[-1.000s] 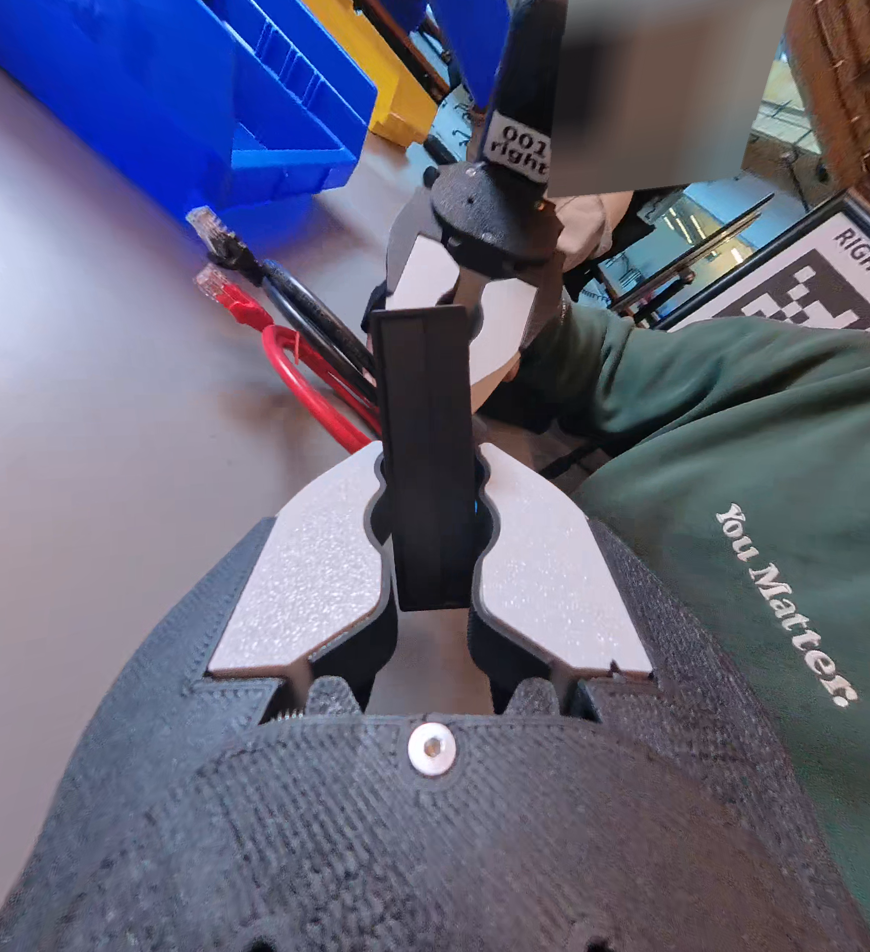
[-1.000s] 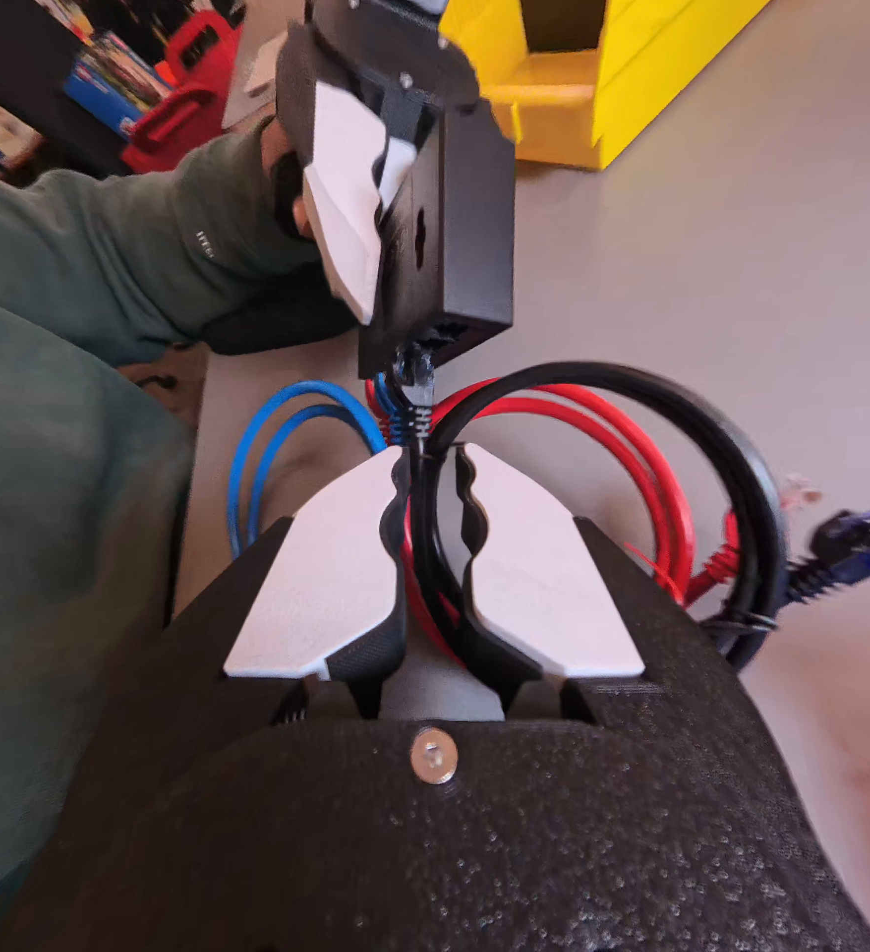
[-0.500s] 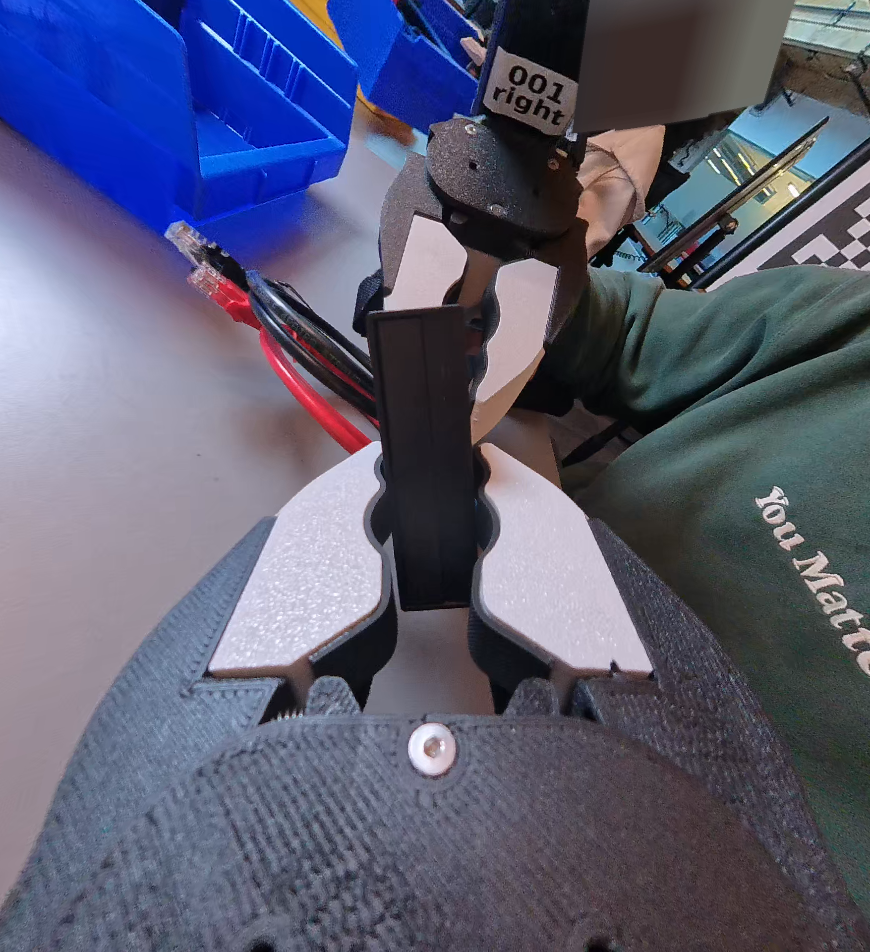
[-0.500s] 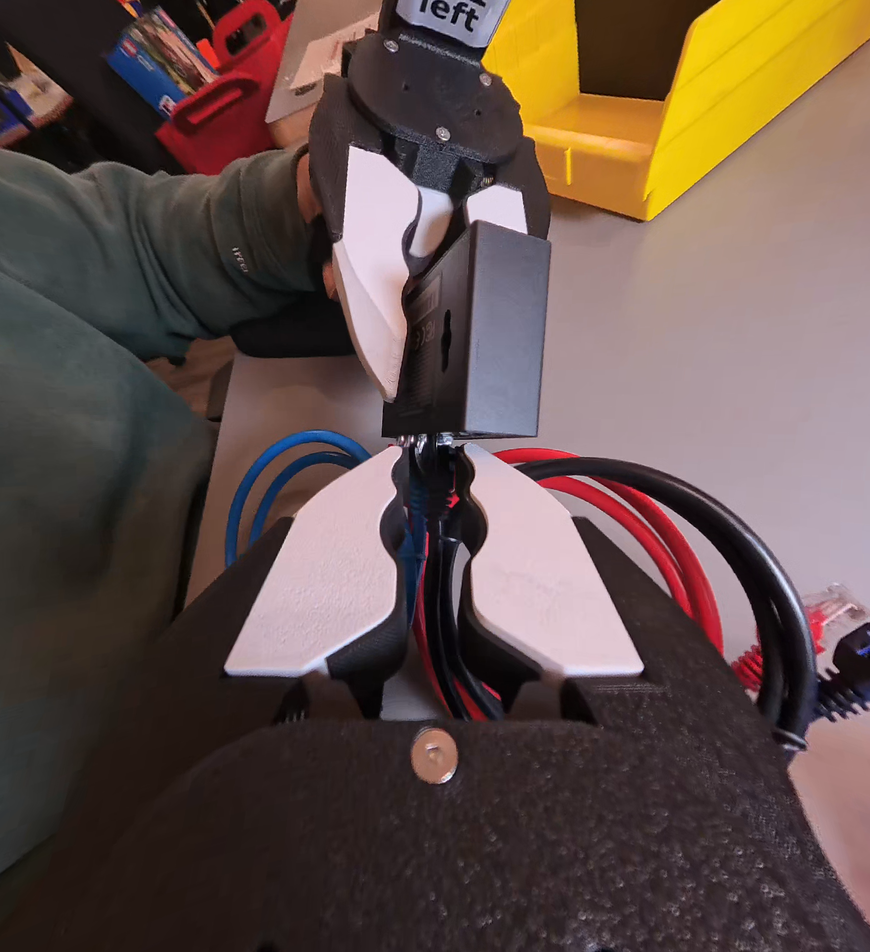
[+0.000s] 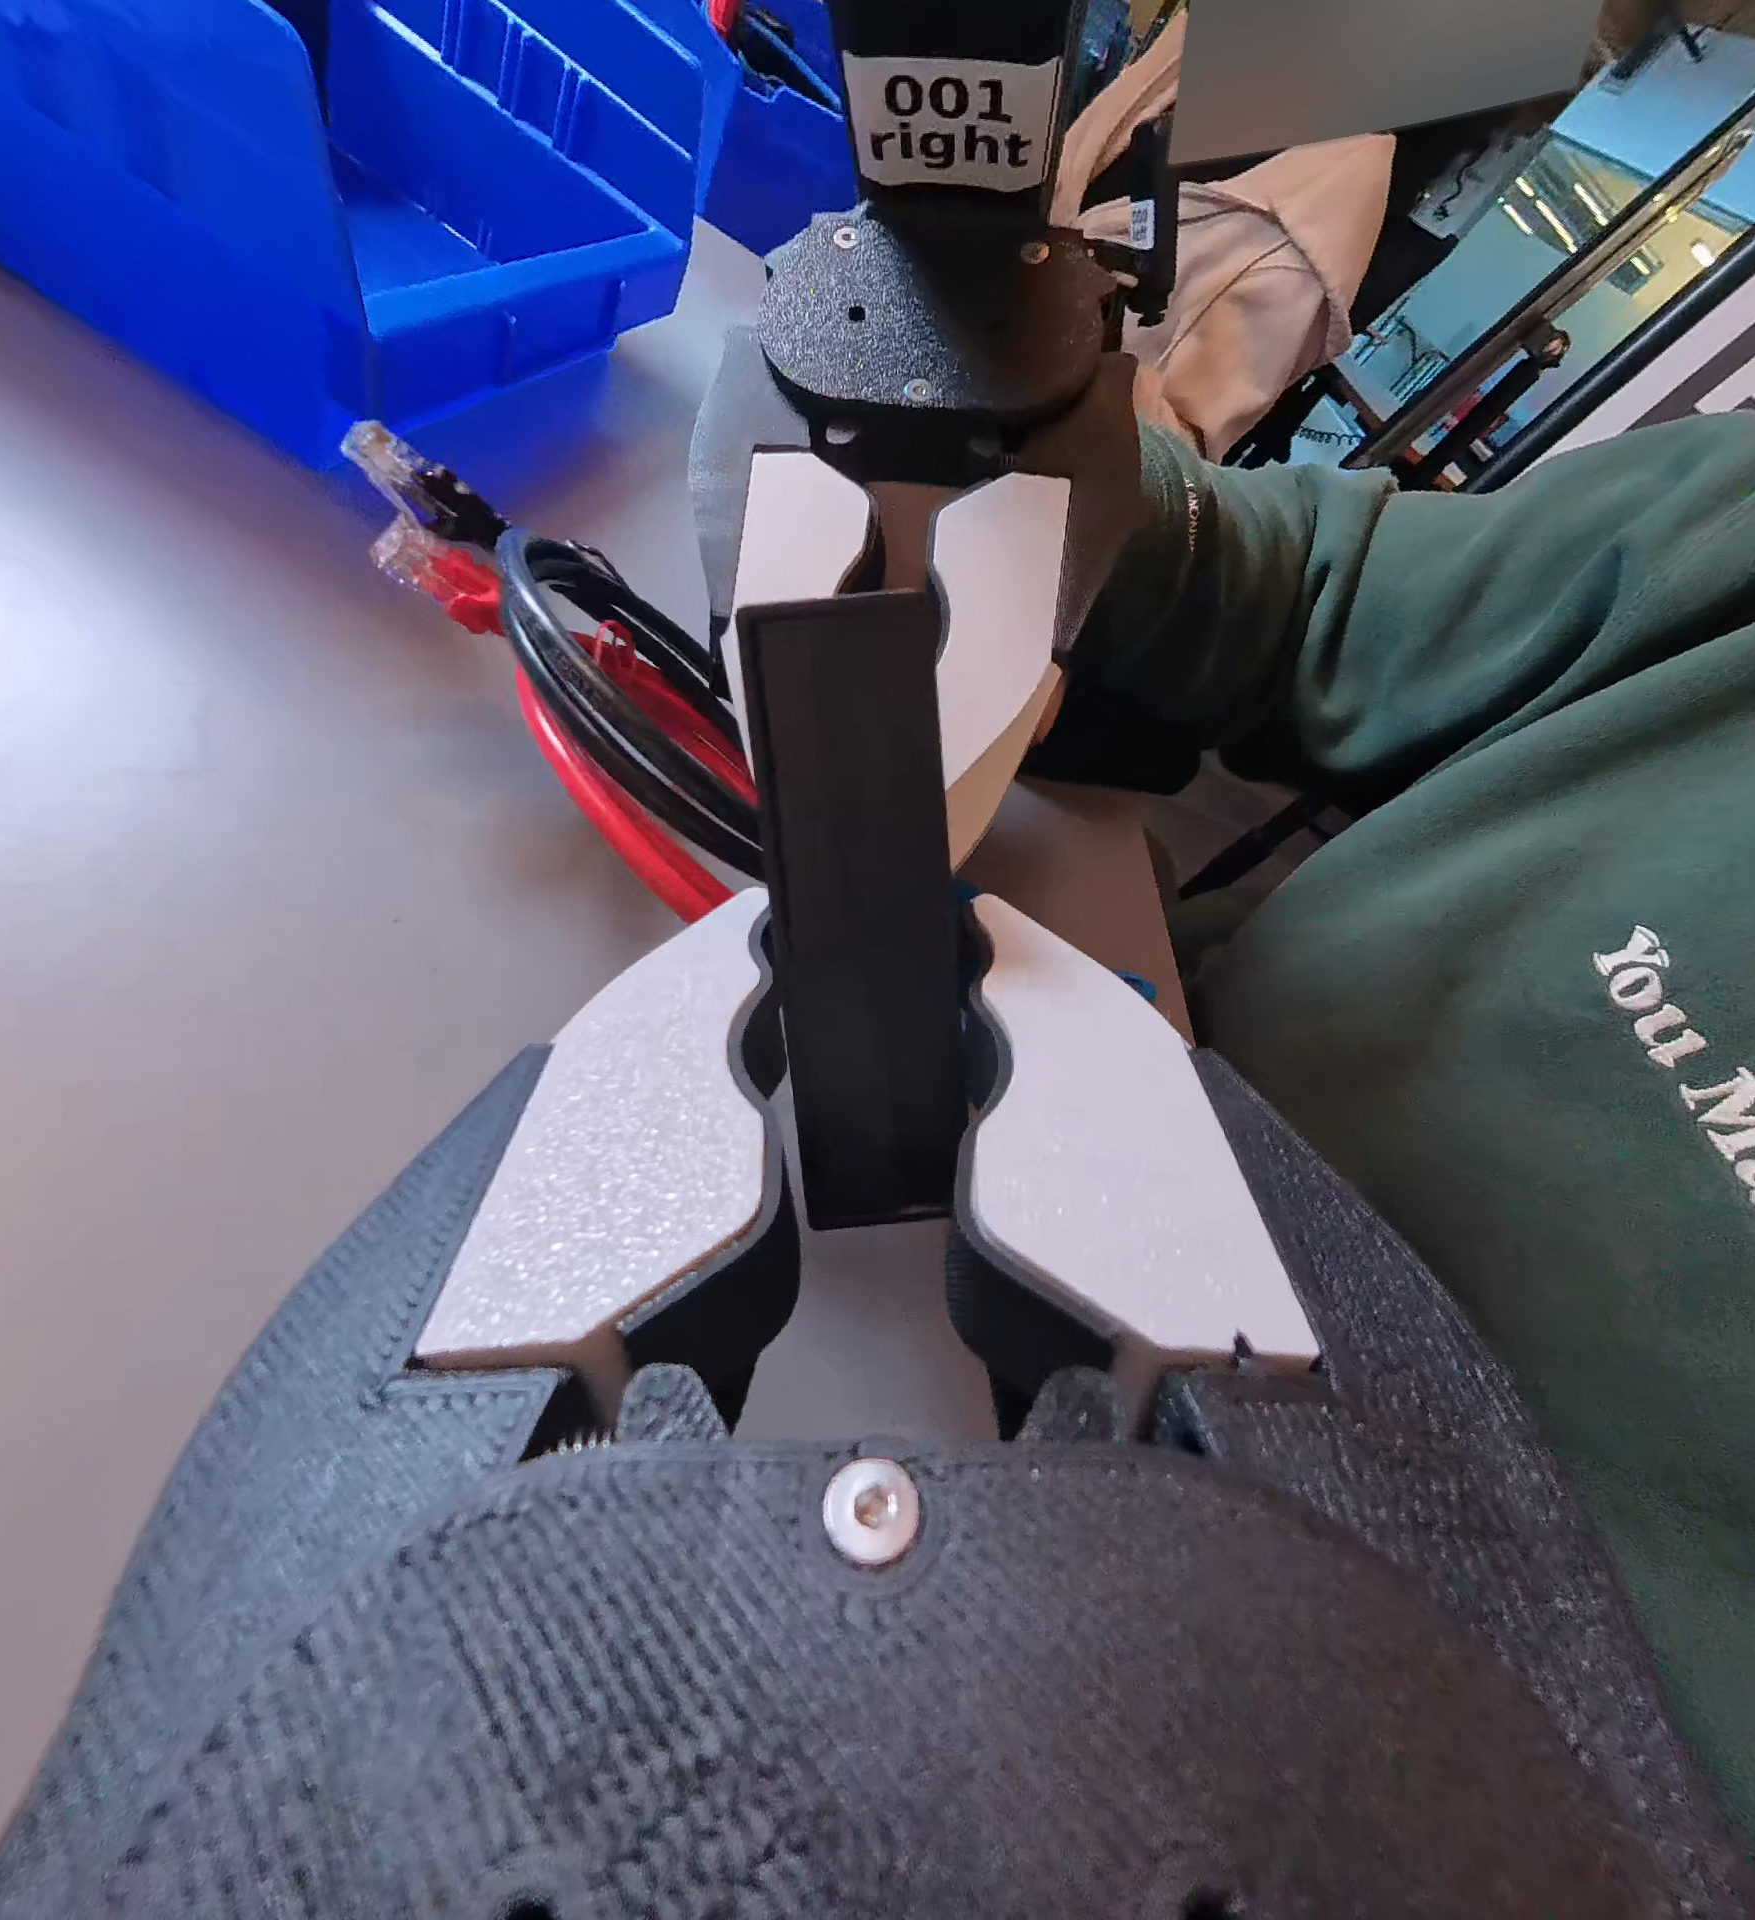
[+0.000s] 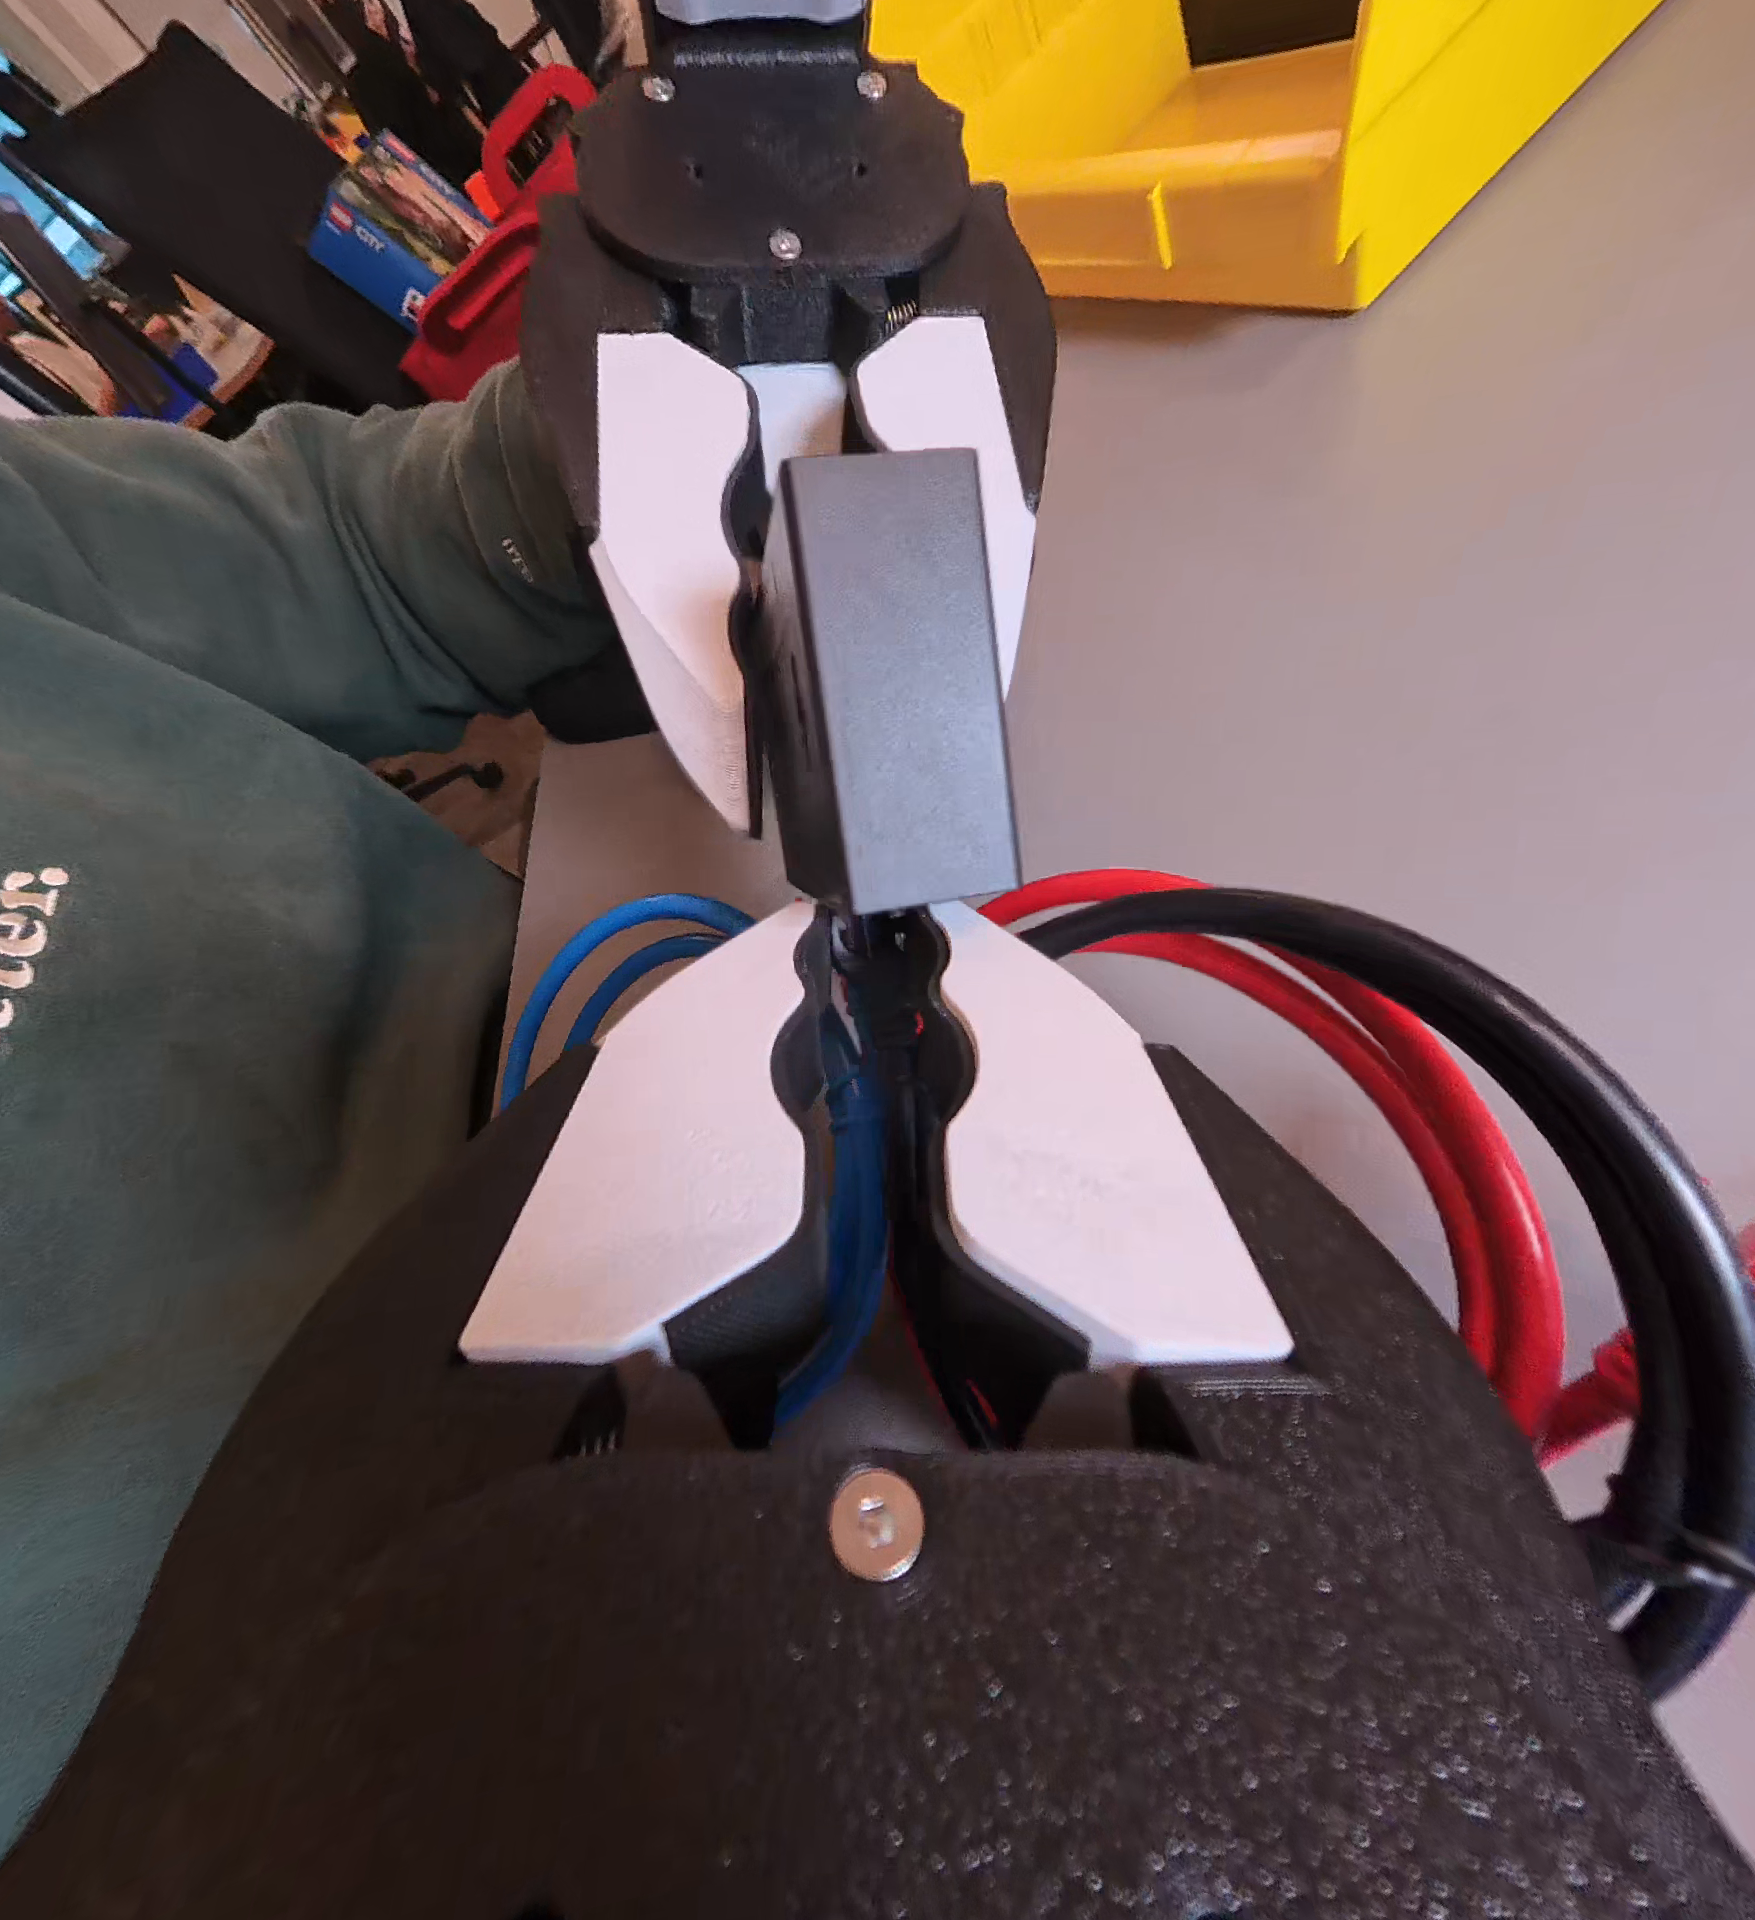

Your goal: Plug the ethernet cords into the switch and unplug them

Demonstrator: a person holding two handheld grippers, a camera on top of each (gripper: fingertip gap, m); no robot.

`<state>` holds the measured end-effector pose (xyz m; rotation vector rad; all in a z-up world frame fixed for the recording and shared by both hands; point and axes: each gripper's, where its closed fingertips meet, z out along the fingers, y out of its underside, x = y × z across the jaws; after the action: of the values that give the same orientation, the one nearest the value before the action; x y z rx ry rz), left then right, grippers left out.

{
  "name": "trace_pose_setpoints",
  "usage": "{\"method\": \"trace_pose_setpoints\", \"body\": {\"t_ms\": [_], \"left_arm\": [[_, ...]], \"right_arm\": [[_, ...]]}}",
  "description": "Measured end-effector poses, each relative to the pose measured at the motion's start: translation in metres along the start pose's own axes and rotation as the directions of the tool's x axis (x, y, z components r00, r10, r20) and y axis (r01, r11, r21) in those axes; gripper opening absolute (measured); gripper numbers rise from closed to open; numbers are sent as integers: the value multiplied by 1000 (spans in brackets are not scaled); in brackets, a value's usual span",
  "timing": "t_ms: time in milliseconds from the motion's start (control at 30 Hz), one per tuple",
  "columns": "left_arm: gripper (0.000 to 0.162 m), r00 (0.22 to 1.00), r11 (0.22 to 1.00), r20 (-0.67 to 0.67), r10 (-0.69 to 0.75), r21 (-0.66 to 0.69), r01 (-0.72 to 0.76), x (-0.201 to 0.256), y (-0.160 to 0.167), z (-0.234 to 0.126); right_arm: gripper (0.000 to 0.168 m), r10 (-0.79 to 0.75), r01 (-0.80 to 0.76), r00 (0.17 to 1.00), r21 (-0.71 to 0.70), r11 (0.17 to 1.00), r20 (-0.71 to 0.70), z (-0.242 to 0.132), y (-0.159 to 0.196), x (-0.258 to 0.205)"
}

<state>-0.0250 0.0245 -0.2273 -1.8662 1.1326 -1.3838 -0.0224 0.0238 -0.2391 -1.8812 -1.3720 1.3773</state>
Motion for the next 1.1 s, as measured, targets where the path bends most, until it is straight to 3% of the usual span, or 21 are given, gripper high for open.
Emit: {"method": "trace_pose_setpoints", "body": {"t_ms": [167,333,600,833,933,1100], "left_arm": [[31,998,996,-8,-65,64,65,-1,-7,-1],[30,991,973,-84,-108,198,122,10,-37,-11],[31,999,951,-53,-3,308,19,30,-68,-29],[31,990,938,91,107,321,-131,35,-69,-33],[31,964,917,163,211,307,-253,42,-72,-32],[30,950,906,172,260,298,-302,47,-71,-28]], "right_arm": [[13,1,-1,999,7,1000,-44,0,-2,2],[13,-68,69,994,14,997,-85,-14,-25,-10],[12,-187,183,971,-35,982,-149,-27,-58,-25],[12,-31,50,991,139,989,-133,-27,-65,-26],[12,72,-68,997,249,966,-7,-29,-67,-32],[12,-30,57,993,250,967,-110,-31,-63,-33]]}}
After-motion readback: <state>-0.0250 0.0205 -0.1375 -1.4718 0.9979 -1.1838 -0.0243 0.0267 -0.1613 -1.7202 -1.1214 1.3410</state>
